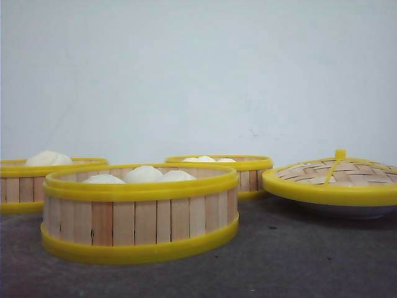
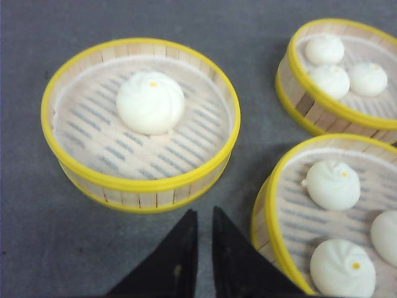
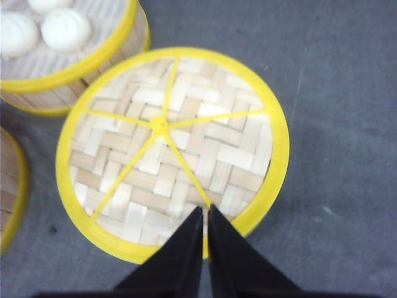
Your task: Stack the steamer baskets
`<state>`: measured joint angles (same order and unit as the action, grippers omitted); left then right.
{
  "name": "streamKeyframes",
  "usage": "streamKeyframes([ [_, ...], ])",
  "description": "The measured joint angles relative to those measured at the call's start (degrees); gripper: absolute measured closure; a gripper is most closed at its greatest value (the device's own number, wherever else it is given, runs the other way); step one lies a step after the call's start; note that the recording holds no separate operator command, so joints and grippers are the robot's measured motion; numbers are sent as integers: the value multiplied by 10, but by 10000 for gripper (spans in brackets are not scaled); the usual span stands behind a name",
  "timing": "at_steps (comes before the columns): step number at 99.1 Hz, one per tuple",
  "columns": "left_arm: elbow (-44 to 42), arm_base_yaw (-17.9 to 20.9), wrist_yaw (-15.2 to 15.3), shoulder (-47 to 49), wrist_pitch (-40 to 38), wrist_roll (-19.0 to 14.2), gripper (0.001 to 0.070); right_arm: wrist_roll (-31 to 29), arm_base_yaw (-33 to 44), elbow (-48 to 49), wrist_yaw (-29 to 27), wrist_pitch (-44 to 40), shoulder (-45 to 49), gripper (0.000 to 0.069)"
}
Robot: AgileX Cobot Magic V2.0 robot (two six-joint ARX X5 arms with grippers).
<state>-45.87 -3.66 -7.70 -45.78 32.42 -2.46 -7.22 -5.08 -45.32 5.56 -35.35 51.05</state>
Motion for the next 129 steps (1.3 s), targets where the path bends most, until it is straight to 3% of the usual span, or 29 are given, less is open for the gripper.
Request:
streamKeyframes([
  [13,0,0,0,-8,2,1,693,3,0,0,0,0,14,680],
  [18,0,0,0,-8,2,1,669,7,0,0,0,0,14,645],
  [23,0,0,0,-8,2,1,601,10,0,0,0,0,14,548],
  [33,0,0,0,-8,1,2,398,10,0,0,-5,0,14,256],
  [38,0,0,0,-8,1,2,333,10,0,0,-8,0,14,180],
  [44,0,0,0,-8,1,2,303,10,0,0,-8,5,14,140],
  [59,0,0,0,-8,0,1,285,7,-1,-2,31,73,40,119],
  [73,0,0,0,-8,0,1,284,-2,-11,-55,50,90,131,119],
  [94,0,0,0,-8,0,1,284,-4,-33,-205,69,84,306,119],
  [129,0,0,0,-8,0,2,284,6,-62,-506,64,-24,590,136],
])
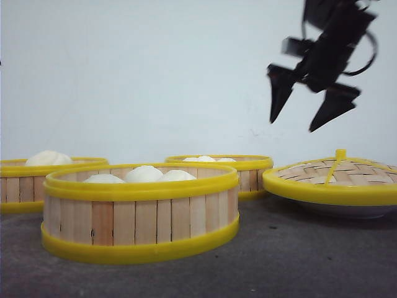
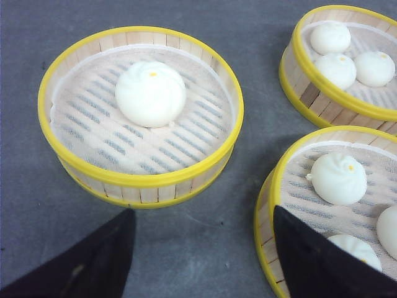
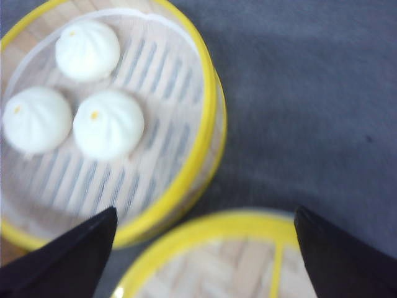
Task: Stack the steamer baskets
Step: 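Lower the right gripper onto the rim of the farther bun-filled steamer basket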
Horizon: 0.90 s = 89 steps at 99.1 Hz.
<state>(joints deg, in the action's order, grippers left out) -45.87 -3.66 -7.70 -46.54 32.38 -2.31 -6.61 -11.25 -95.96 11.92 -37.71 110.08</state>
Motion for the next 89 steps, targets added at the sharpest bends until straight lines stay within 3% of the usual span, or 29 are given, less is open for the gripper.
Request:
streamKeyframes([
  [28,0,0,0,0,0,0,284,20,-20,-182,-43,-58,151,140],
  [65,0,0,0,0,1,0,284,24,-31,-202,-74,-58,204,161],
  [80,0,0,0,0,2,0,284,24,-31,-202,-74,-62,218,239],
  [89,0,0,0,0,2,0,284,23,-30,-202,-75,-63,220,345],
])
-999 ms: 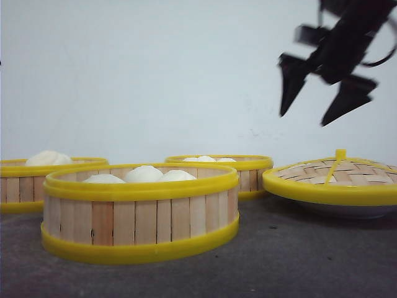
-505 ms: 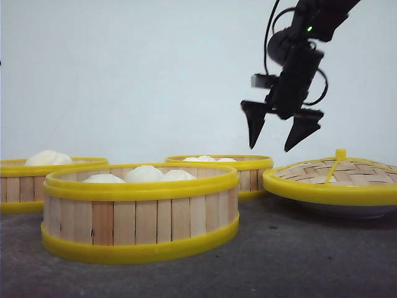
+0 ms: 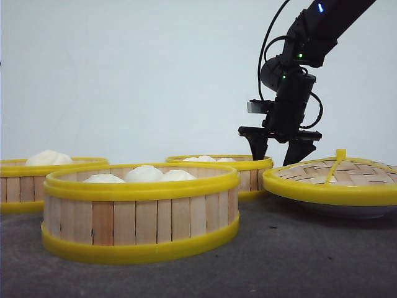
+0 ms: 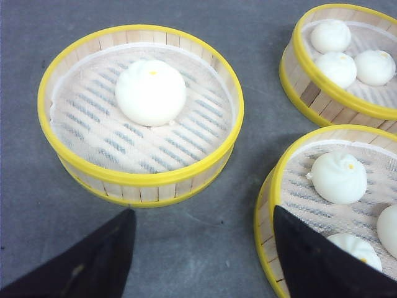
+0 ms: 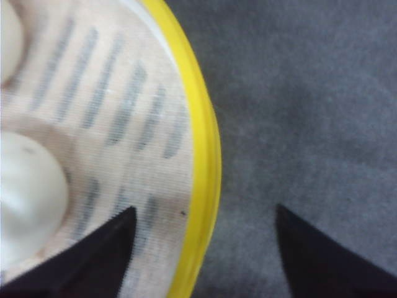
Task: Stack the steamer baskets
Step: 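Lower the right gripper onto the rim of the farther bun-filled steamer basket, then grip the rim and lift the basket up with the right gripper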
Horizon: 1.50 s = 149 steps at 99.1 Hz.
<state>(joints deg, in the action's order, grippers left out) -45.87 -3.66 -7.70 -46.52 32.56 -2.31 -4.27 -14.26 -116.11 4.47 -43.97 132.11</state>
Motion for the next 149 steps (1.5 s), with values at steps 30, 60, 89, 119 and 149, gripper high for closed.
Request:
streamKeyframes([
  [30,0,0,0,0,0,0,284,-13,-3,0,-1,14,0,639],
  [60,0,0,0,0,-1,5,284,-17,-4,-6,-2,18,2,667],
  [89,0,0,0,0,-1,8,284,-15,-3,-147,-1,-90,8,667],
  [119,0,0,0,0,-2,12,284,6,-16,-197,2,-255,-27,667],
  [149,0,0,0,0,-2,12,284,19,-69,-198,-37,-331,-129,667],
])
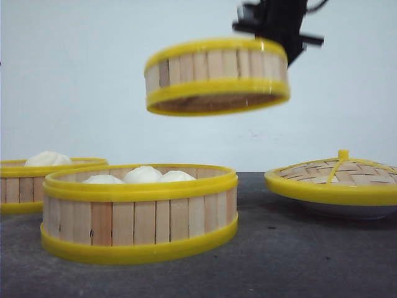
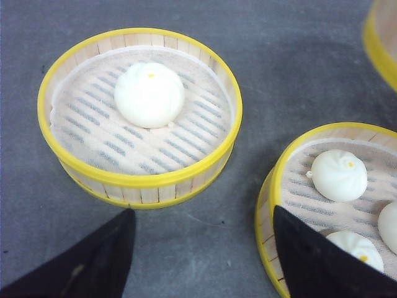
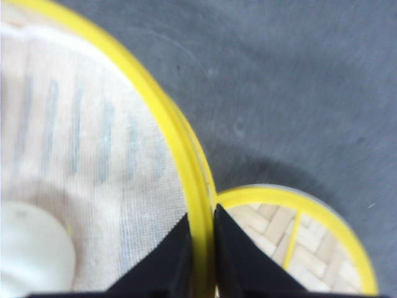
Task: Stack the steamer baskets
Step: 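Grip the rim and lift the basket up with the right gripper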
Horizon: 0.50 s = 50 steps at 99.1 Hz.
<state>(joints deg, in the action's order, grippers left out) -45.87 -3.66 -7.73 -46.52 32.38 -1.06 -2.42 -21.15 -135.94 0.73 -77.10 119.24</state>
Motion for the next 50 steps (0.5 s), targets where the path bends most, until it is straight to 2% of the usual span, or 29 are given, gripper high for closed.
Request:
streamKeyframes([
  [15,0,0,0,0,0,0,284,1,-21,4,-11,-2,-36,667],
  [28,0,0,0,0,2,0,284,1,-37,58,-13,-2,-88,667],
  [39,0,0,0,0,2,0,284,1,-52,148,-14,11,-151,667],
  [50,0,0,0,0,2,0,284,5,-70,280,4,91,-222,667],
])
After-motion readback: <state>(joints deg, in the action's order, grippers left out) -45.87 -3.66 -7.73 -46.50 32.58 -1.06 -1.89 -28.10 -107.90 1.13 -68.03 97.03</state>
